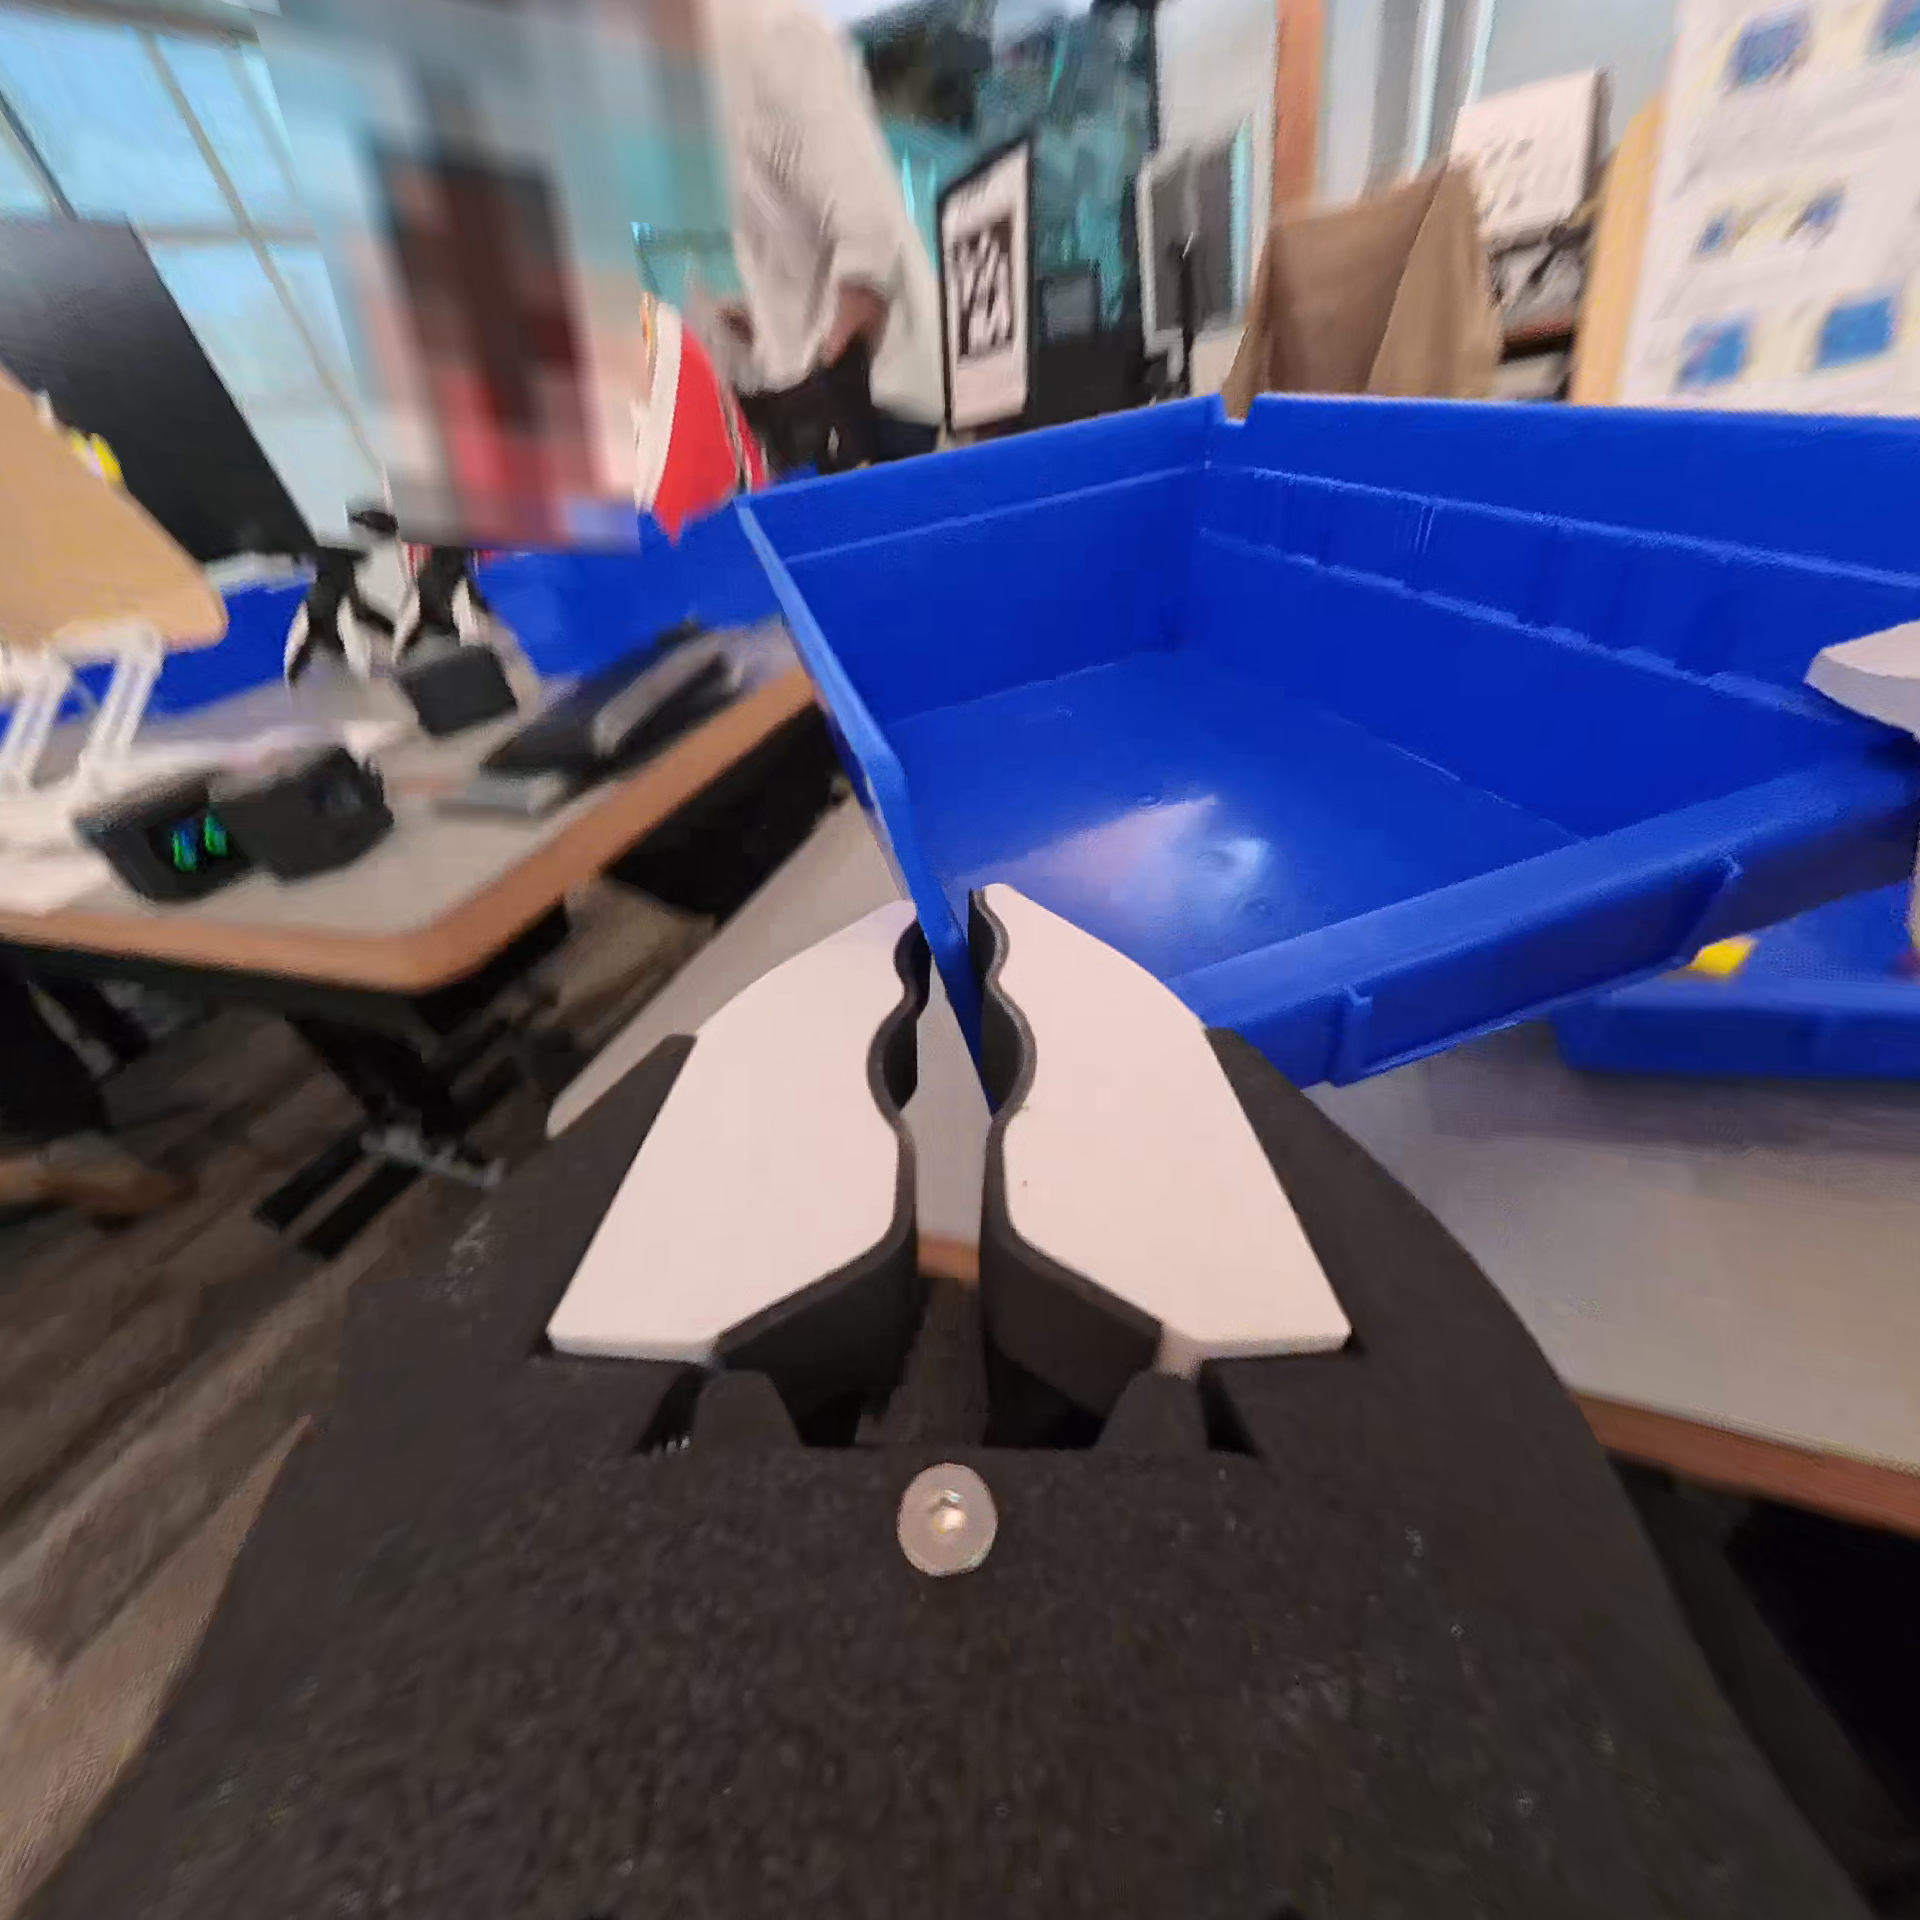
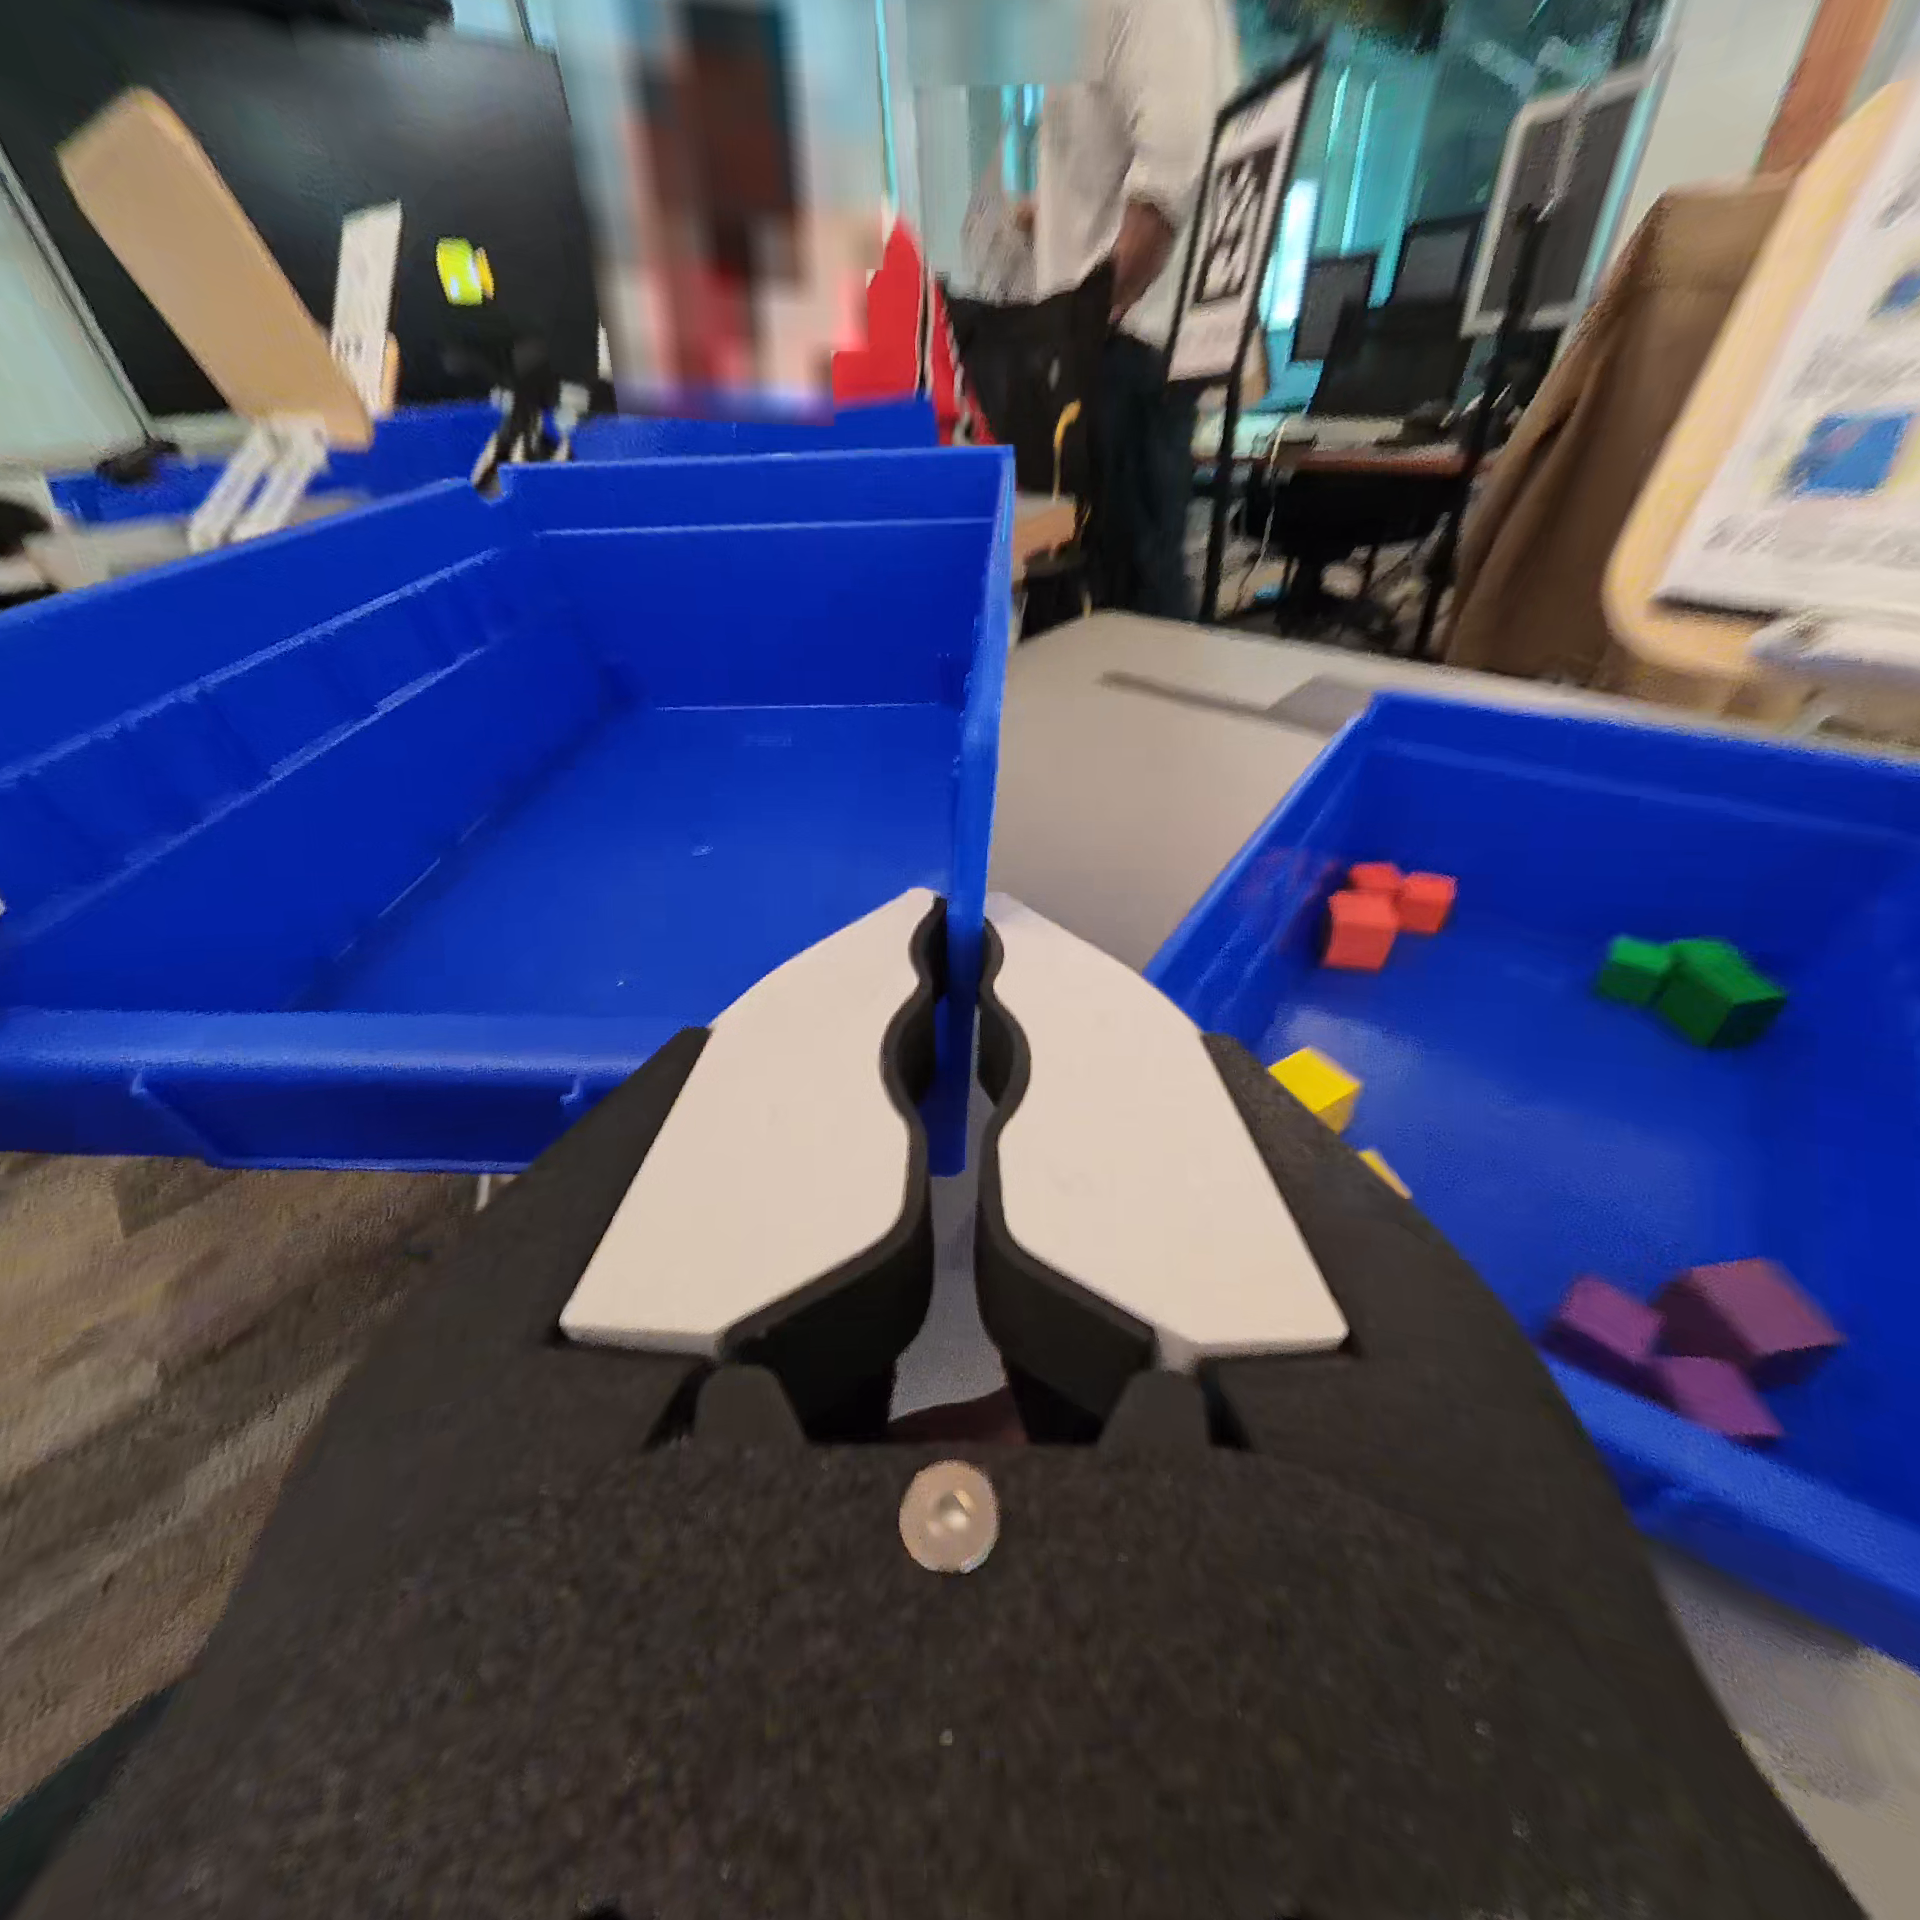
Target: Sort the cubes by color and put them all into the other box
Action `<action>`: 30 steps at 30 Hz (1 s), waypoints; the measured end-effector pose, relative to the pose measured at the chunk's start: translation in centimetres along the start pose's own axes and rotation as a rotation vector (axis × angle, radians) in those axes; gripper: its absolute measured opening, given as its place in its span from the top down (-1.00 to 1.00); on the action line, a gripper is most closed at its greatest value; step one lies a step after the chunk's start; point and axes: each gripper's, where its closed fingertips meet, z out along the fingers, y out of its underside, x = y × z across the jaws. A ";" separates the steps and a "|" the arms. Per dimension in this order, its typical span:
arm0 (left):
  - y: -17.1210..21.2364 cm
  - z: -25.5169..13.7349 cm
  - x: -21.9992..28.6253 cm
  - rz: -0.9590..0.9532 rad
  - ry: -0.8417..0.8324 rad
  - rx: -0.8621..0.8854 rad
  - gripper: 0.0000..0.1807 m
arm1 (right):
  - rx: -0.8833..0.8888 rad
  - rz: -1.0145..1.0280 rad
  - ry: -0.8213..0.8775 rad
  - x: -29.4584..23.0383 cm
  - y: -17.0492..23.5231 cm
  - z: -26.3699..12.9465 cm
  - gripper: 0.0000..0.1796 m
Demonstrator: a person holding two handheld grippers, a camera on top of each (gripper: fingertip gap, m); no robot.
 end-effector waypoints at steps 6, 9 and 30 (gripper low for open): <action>-13.0 -0.1 10.4 0.043 0.203 0.248 0.93 | 0.233 -0.018 0.194 10.0 -10.8 -8.3 0.97; -16.4 0.8 19.9 0.040 0.367 0.282 0.93 | 0.271 -0.031 0.364 18.1 -13.5 -14.2 0.97; -5.6 0.2 65.7 0.200 0.826 0.042 0.91 | -0.042 0.227 0.711 55.7 5.1 -34.9 0.94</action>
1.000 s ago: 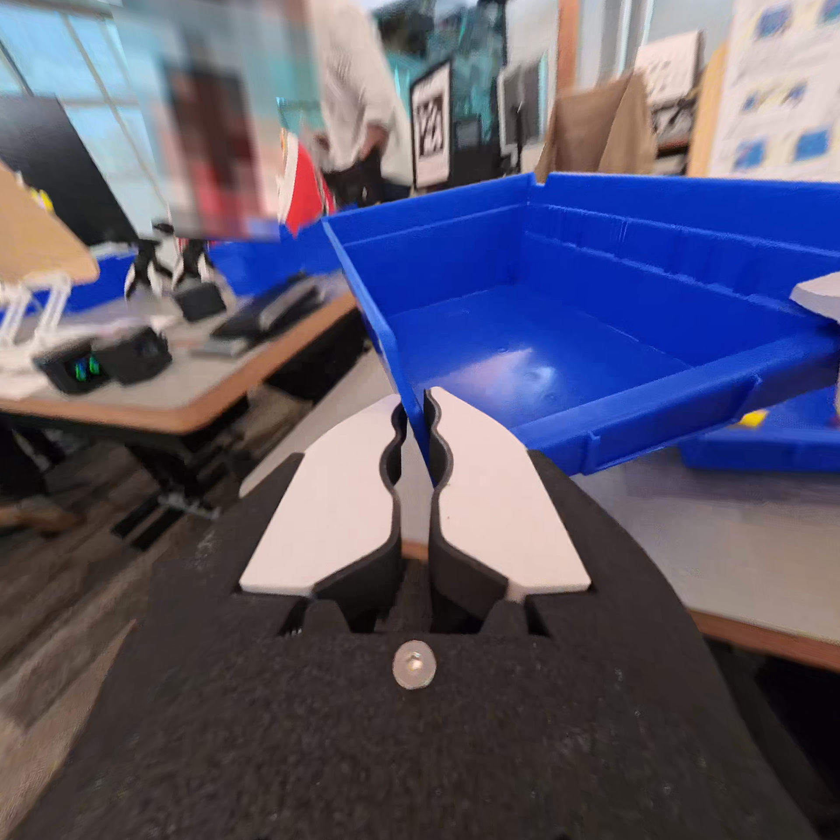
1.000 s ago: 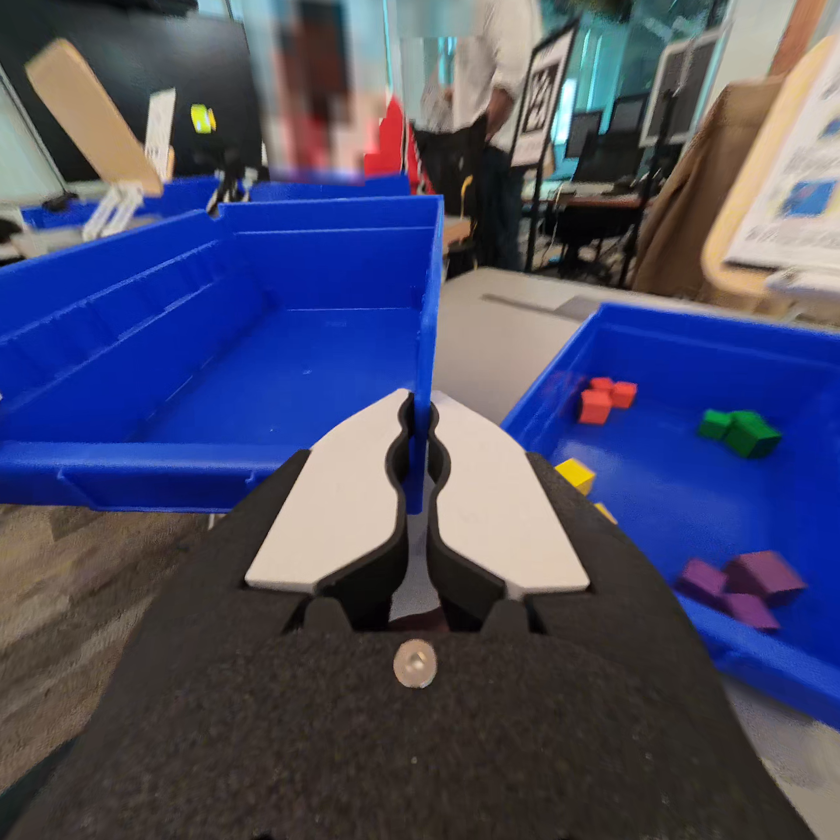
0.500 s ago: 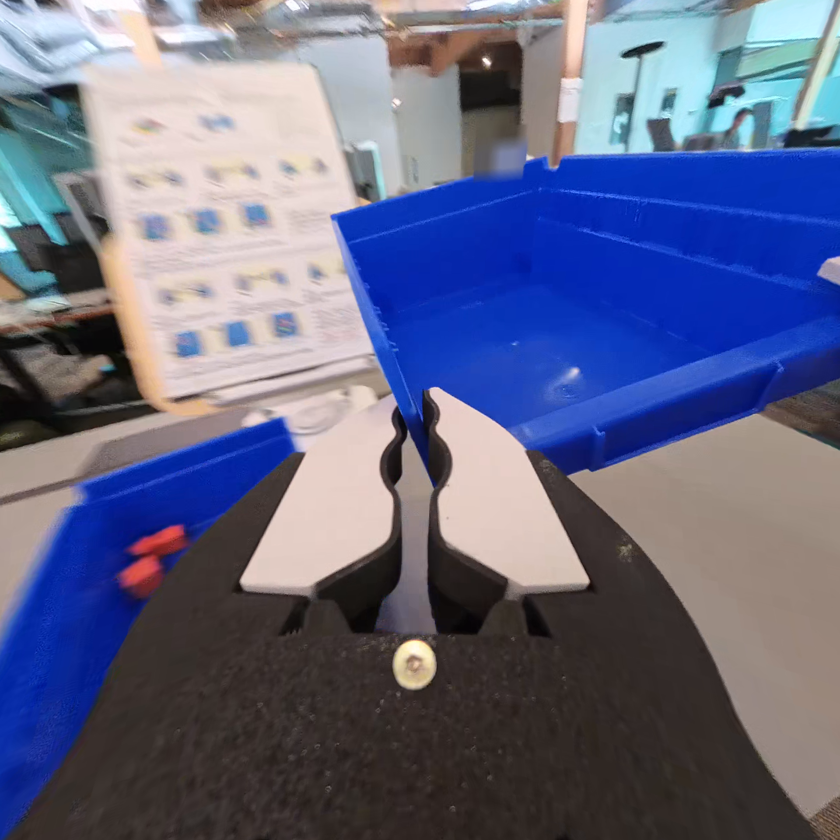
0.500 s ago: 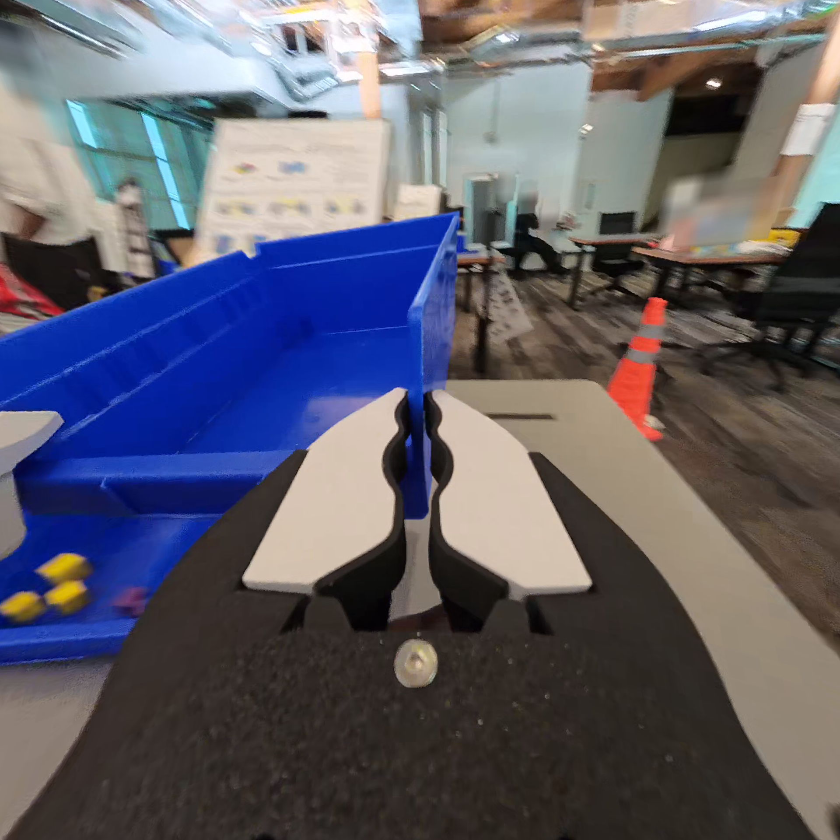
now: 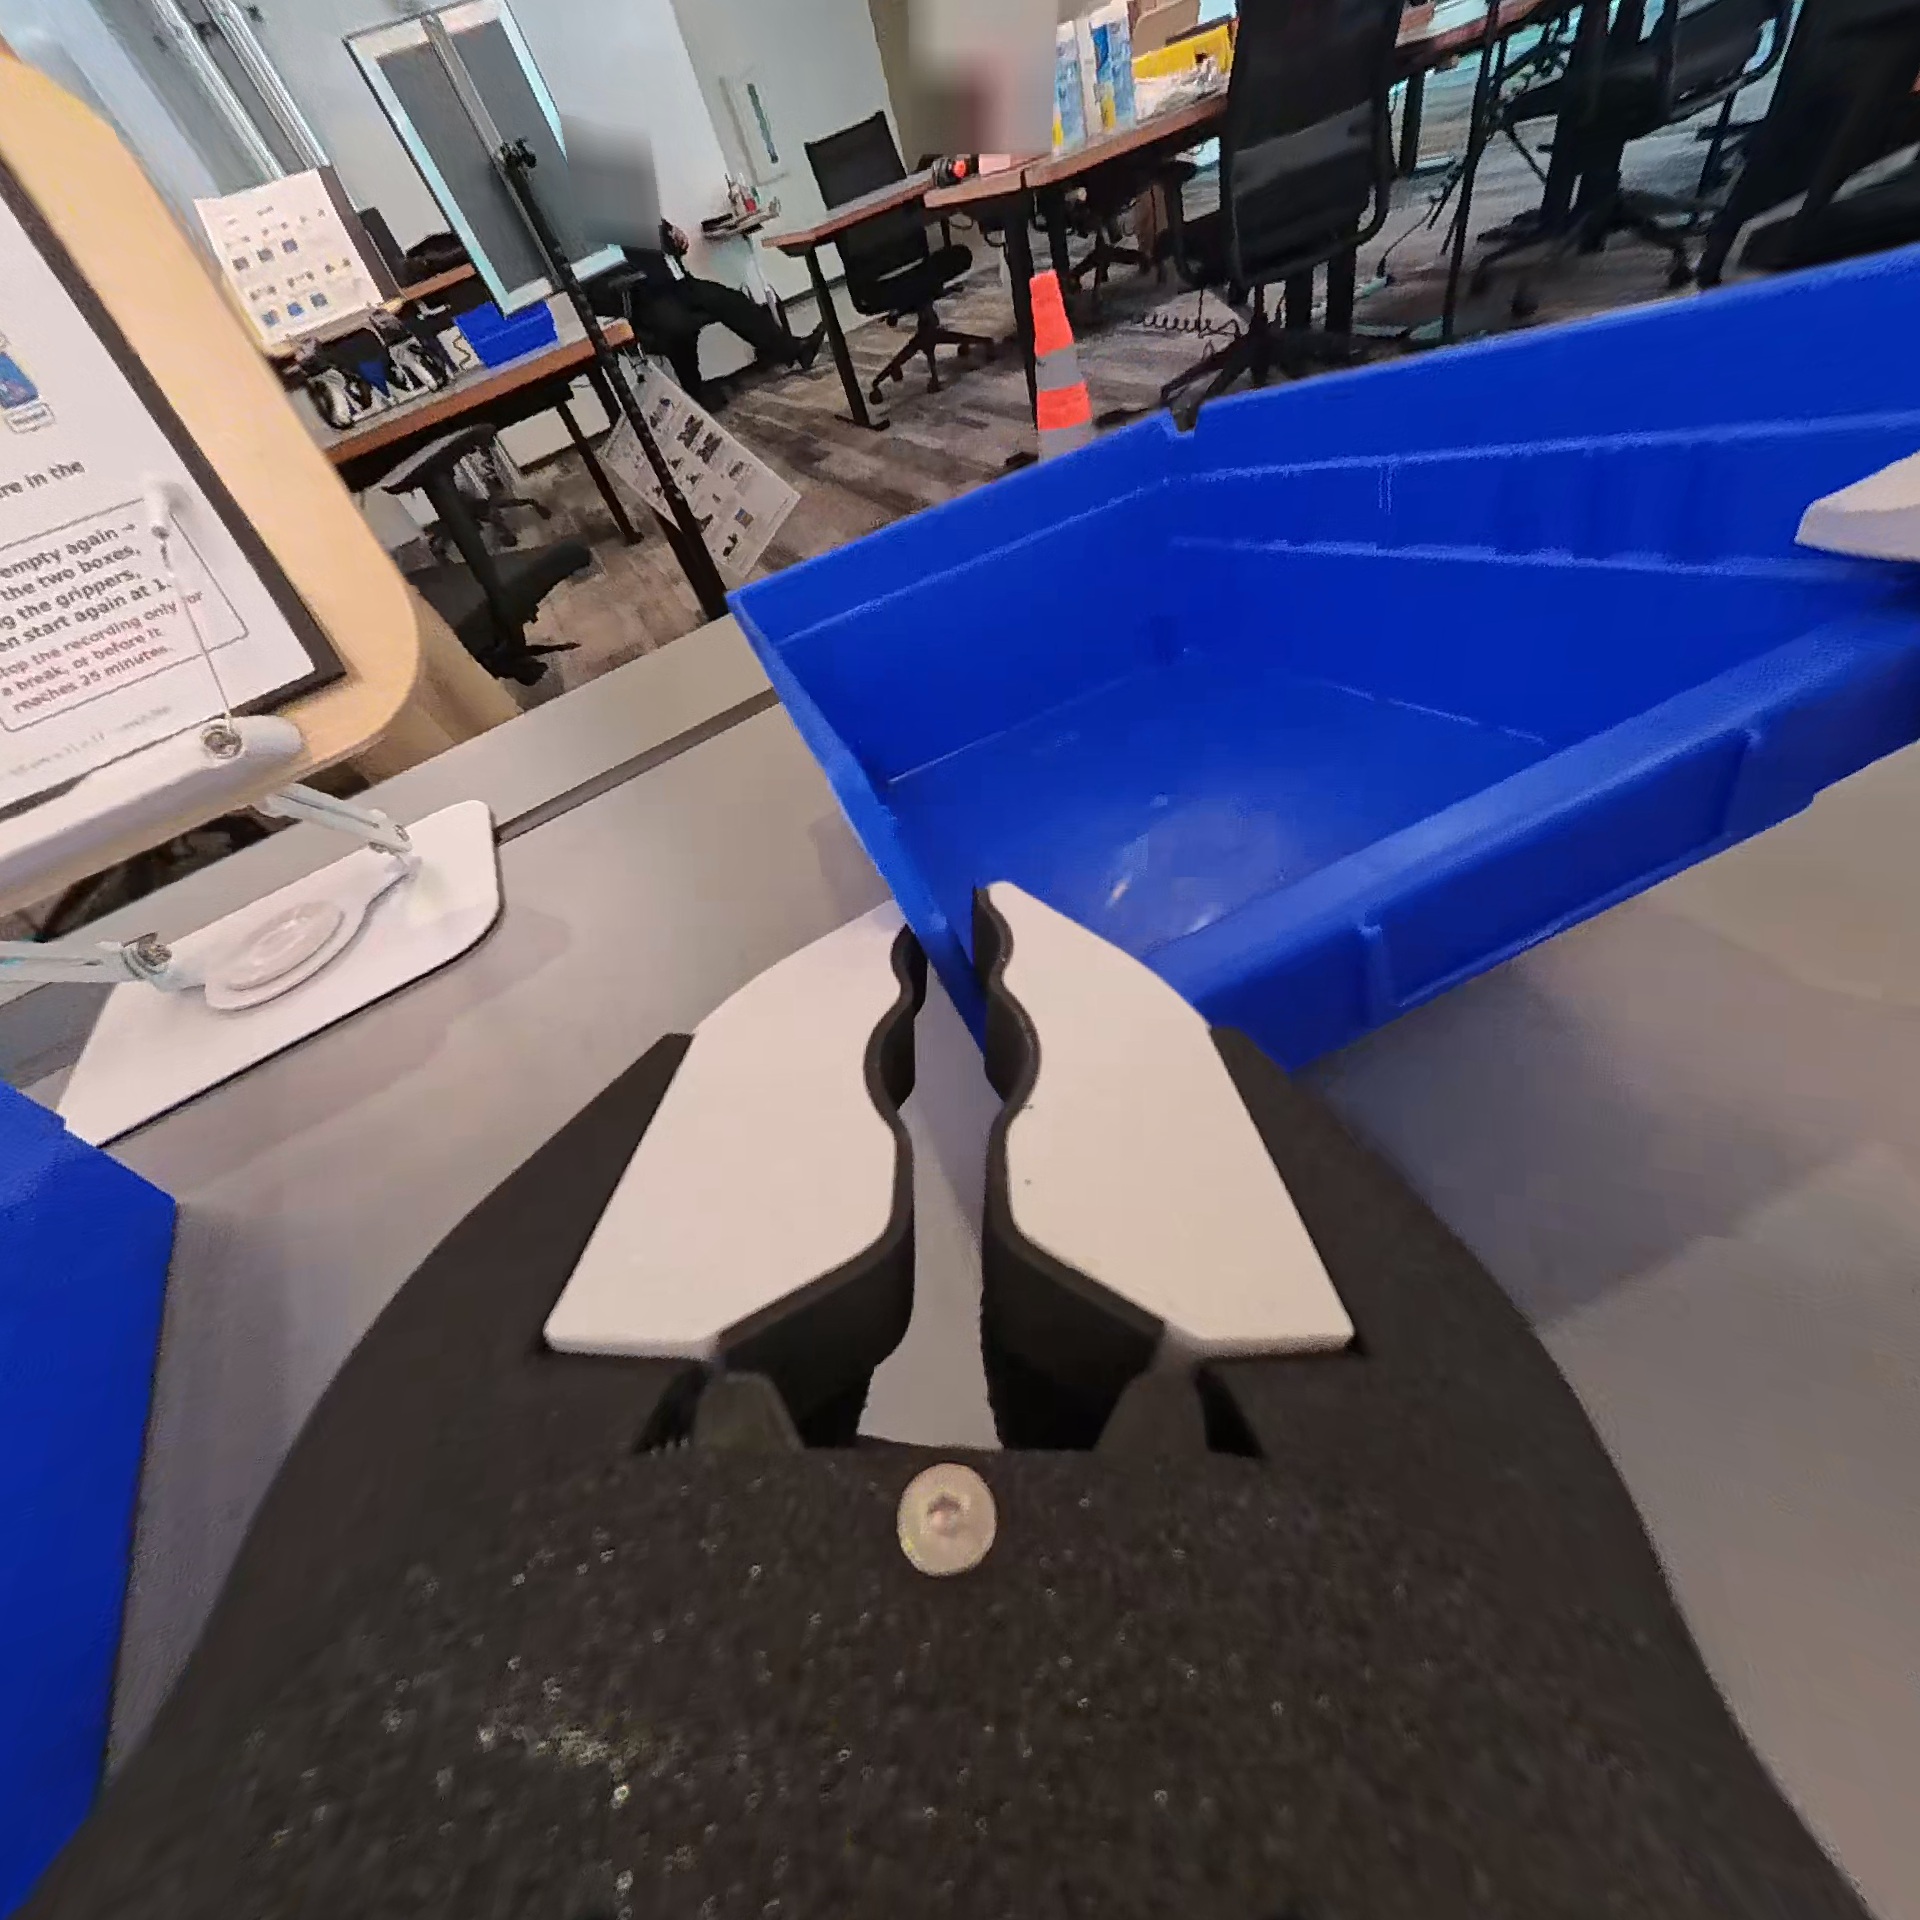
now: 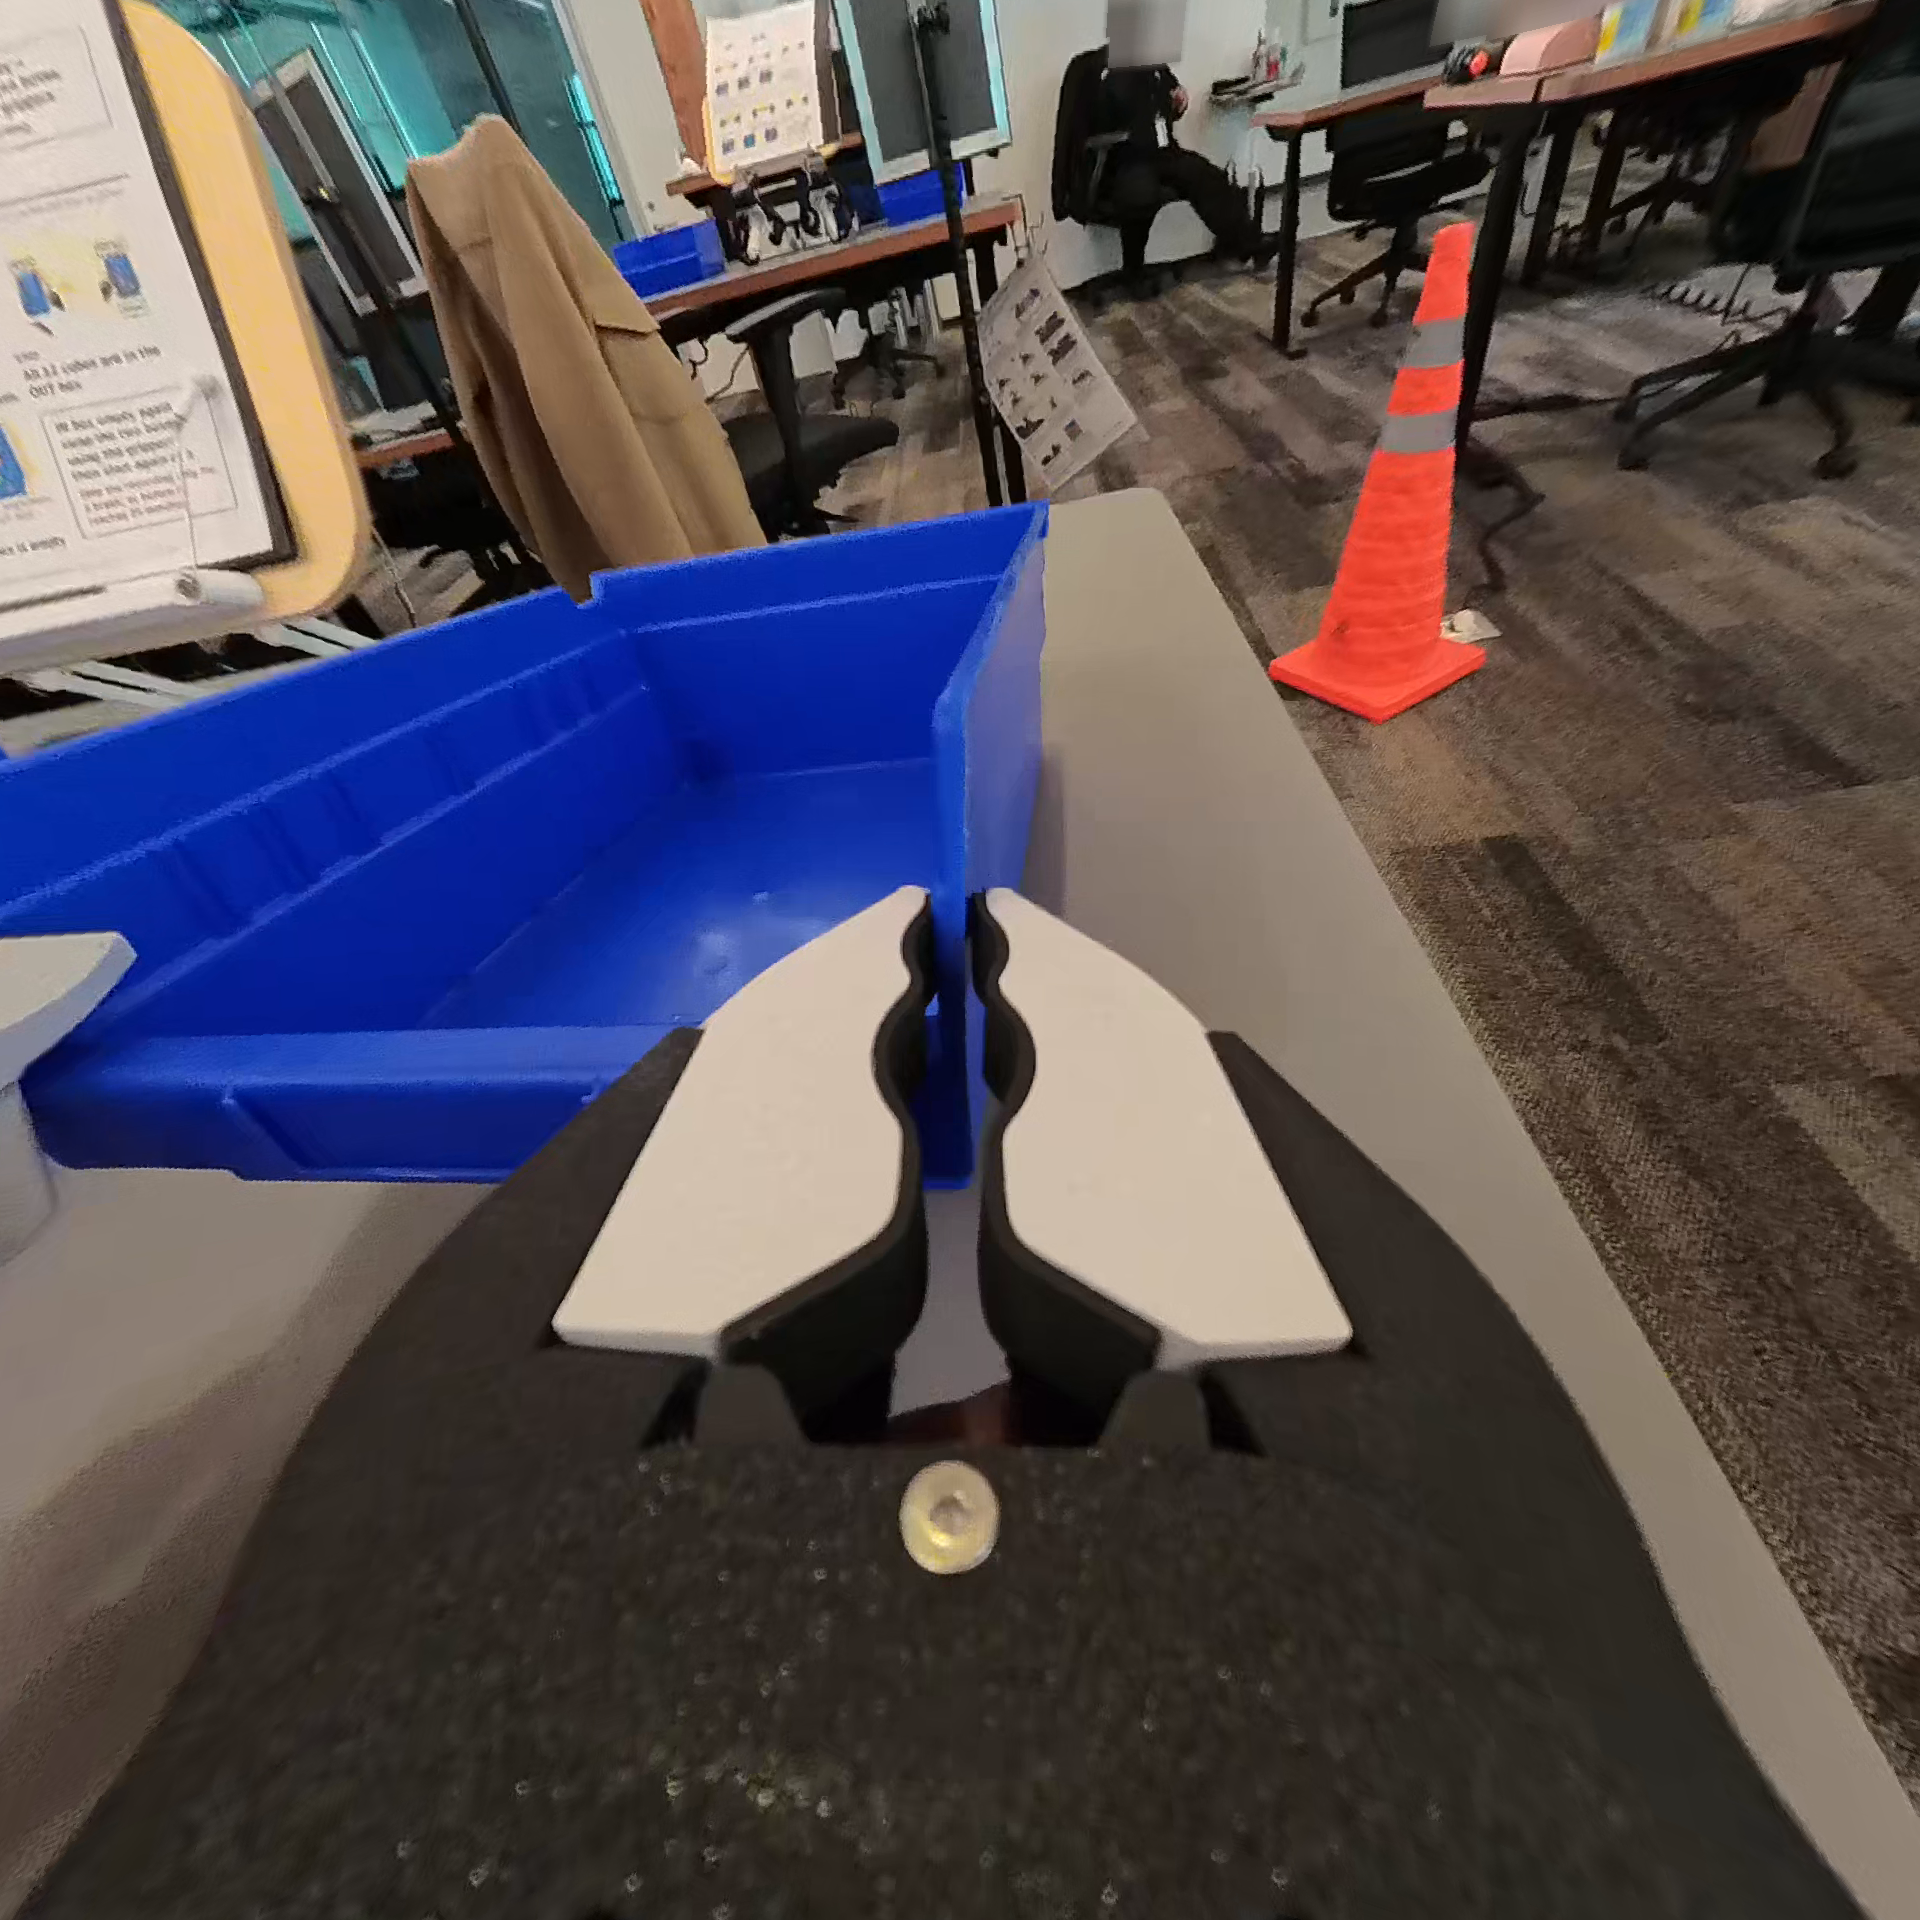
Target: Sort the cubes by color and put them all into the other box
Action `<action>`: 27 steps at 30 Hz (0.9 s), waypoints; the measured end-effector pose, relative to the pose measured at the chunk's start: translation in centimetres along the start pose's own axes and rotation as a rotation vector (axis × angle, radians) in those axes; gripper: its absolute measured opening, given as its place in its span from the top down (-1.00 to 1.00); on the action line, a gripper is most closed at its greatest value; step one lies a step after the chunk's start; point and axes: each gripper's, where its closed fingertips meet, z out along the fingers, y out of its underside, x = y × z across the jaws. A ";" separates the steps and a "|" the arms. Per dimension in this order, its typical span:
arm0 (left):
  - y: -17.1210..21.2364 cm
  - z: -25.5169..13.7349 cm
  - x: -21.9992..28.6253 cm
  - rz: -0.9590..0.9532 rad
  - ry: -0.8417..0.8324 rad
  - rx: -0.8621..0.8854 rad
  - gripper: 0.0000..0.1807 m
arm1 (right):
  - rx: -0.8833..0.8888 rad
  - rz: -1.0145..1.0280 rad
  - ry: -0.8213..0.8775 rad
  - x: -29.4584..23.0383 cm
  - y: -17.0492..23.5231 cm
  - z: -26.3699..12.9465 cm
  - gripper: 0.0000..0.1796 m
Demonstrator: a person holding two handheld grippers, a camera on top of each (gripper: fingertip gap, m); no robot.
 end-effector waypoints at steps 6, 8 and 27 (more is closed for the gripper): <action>2.8 0.3 1.4 -0.042 0.049 -0.090 0.88 | -0.150 -0.043 0.050 1.0 2.3 0.9 0.96; 3.9 0.3 2.2 -0.055 0.082 -0.129 0.86 | -0.214 -0.034 0.055 1.5 3.3 1.4 0.96; 8.6 -21.3 -20.8 -0.176 -0.085 -0.114 0.44 | -0.053 -0.008 -0.226 -21.5 5.2 -8.1 0.47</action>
